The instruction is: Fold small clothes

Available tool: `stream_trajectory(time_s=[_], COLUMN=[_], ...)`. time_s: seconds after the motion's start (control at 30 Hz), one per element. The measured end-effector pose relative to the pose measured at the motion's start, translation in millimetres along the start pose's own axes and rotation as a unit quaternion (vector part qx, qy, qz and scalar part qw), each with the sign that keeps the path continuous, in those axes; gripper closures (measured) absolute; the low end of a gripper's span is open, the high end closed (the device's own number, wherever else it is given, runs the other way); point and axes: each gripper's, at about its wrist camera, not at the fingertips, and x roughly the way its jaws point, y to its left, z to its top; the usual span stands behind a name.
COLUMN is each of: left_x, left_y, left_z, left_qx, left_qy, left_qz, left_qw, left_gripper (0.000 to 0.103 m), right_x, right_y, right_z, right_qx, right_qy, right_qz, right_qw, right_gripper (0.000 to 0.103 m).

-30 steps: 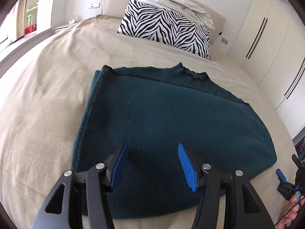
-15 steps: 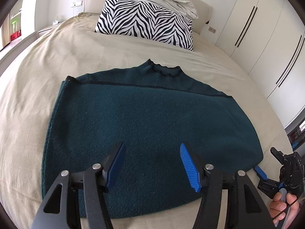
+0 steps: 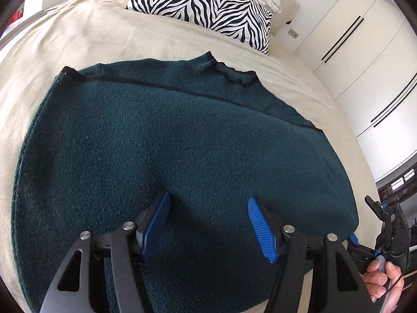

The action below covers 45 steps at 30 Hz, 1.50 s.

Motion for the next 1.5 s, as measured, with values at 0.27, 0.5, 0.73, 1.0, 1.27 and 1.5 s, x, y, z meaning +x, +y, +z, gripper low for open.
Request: stream_trajectory(time_s=[0.27, 0.5, 0.73, 1.0, 1.27, 1.5], left_x=[2.7, 0.6, -3.2, -14.9, -41.3, -32.4], left_y=[-7.0, 1.0, 10.8, 51.7, 117.8, 116.0], left_z=[-3.7, -2.0, -2.2, 2.8, -4.0, 5.4], left_qx=[0.021, 0.012, -0.008, -0.118, -0.255, -0.254], left_qy=[-0.006, -0.002, -0.002, -0.002, -0.030, -0.003], left_qz=[0.017, -0.004, -0.034, -0.128, -0.245, -0.253], left_qw=[0.9996, 0.9999, 0.9994, 0.9847, 0.9349, 0.9335], left_gripper=[0.039, 0.039, 0.039, 0.052, 0.034, 0.025], right_x=[25.7, 59.6, 85.8, 81.6, 142.8, 157.1], right_y=[27.2, 39.3, 39.9, 132.3, 193.4, 170.3], right_z=[-1.4, 14.2, 25.0, -22.5, -236.4, -270.3], right_qx=[-0.030, -0.056, -0.088, -0.264, -0.641, -0.671], right_qy=[0.014, 0.001, 0.017, -0.012, 0.129, 0.103], right_qz=[0.041, 0.016, -0.025, -0.070, -0.082, -0.102], right_qw=[0.999, 0.998, 0.996, 0.962, 0.752, 0.727], right_gripper=[0.035, 0.044, 0.091, 0.092, 0.092, 0.089])
